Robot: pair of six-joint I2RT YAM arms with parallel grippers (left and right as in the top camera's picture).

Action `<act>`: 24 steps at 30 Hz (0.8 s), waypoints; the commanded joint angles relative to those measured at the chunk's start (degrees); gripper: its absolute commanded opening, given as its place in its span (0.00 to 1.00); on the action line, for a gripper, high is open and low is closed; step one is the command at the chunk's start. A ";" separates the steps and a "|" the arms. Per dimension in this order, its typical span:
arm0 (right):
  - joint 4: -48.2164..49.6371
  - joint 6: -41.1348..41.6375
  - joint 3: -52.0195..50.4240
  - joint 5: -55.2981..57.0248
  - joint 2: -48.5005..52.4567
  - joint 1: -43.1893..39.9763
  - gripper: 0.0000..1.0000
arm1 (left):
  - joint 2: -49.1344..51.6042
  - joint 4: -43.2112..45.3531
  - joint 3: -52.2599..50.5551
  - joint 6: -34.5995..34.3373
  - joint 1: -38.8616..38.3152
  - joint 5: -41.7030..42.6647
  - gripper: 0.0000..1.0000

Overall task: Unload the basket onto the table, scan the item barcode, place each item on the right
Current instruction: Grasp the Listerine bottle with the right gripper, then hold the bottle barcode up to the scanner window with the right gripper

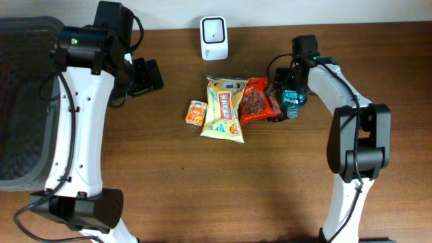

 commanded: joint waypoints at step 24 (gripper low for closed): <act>-1.31 -0.50 0.70 -17.64 -12.24 -1.95 0.60 | -0.66 0.07 0.42 -0.33 0.04 -0.22 0.99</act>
